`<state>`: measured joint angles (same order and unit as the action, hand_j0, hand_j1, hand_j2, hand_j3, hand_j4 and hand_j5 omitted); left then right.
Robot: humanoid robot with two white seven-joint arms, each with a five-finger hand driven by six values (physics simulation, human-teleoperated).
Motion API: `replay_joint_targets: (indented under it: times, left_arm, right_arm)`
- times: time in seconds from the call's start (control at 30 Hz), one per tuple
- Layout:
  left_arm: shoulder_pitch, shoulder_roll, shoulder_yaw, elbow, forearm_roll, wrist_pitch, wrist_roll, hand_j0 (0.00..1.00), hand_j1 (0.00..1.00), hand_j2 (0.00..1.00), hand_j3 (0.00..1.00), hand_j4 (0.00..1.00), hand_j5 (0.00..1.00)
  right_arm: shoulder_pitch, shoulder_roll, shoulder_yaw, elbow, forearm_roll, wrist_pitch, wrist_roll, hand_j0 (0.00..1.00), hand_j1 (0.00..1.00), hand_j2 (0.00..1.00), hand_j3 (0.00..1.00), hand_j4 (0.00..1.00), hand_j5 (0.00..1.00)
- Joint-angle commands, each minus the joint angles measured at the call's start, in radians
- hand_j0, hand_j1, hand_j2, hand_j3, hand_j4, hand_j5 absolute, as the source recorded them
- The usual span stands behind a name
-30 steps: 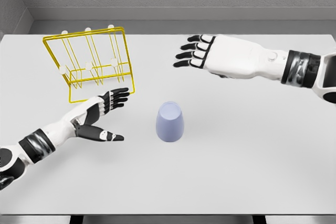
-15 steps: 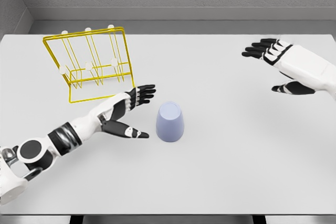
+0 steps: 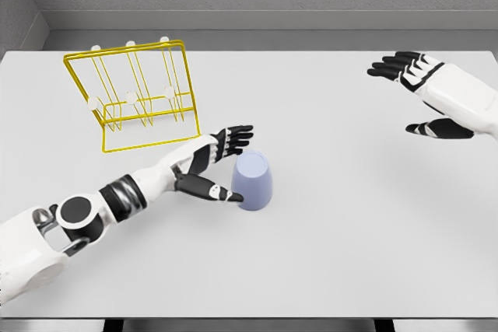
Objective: Place the cup on the cup holder with both arms
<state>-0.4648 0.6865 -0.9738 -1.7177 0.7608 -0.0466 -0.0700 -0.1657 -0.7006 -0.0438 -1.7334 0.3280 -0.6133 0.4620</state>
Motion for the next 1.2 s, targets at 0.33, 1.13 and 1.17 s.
replay_joint_targets:
  times: [0.33, 1.13, 1.17]
  left_arm:
    - [-0.005, -0.061, 0.001, 0.058, 0.002, 0.014, 0.001, 1.00, 1.00, 1.00, 1.00, 1.00, 1.00]
    - [-0.002, -0.128, -0.014, 0.124, -0.003, 0.016, -0.001, 1.00, 1.00, 1.00, 1.00, 1.00, 1.00]
    - [-0.002, -0.128, -0.014, 0.124, -0.005, 0.016, -0.001, 1.00, 1.00, 1.00, 1.00, 1.00, 1.00]
  right_arm:
    - [0.008, 0.000, -0.010, 0.005, -0.007, 0.002, -0.003, 1.00, 1.00, 1.00, 1.00, 1.00, 1.00]
    - [0.008, 0.000, -0.010, 0.003, -0.007, 0.002, -0.006, 1.00, 1.00, 1.00, 1.00, 1.00, 1.00]
    - [0.008, 0.000, -0.010, 0.003, -0.007, 0.002, -0.006, 1.00, 1.00, 1.00, 1.00, 1.00, 1.00]
